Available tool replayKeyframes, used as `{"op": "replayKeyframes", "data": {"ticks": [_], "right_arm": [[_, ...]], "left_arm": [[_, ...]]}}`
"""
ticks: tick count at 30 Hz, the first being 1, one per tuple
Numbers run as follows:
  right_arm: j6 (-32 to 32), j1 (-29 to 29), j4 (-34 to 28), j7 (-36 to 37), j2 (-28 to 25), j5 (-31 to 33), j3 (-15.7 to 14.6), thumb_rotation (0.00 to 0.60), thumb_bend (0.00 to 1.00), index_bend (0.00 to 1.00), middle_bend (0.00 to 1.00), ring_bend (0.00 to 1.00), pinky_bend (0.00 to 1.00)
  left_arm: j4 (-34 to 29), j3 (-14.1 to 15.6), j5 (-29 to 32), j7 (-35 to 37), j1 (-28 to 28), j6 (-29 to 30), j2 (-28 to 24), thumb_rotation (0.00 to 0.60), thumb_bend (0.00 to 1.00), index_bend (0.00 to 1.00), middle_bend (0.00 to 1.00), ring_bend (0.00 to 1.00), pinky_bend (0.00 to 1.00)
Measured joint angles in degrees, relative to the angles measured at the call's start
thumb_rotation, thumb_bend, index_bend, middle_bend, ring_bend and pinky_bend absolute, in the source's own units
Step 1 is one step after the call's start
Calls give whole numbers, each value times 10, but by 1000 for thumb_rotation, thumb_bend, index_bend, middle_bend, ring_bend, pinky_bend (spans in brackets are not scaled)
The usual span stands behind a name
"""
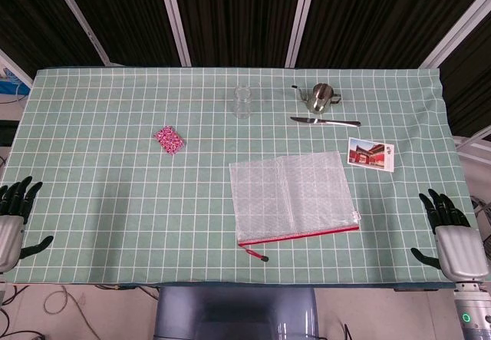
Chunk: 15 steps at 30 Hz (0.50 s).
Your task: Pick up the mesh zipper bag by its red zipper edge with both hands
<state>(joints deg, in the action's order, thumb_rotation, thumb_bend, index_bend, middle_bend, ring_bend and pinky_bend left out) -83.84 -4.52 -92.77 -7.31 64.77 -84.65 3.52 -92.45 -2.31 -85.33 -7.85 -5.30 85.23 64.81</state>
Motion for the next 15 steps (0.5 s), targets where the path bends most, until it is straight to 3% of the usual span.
{"op": "replayKeyframes", "data": {"ticks": [15], "right_arm": [[-1,1,-3,6,-1,-1,0,600,22,0,0,0,212]], "left_arm": [[1,0,-2,4,1,2,0,600,0,0,0,0,0]]}}
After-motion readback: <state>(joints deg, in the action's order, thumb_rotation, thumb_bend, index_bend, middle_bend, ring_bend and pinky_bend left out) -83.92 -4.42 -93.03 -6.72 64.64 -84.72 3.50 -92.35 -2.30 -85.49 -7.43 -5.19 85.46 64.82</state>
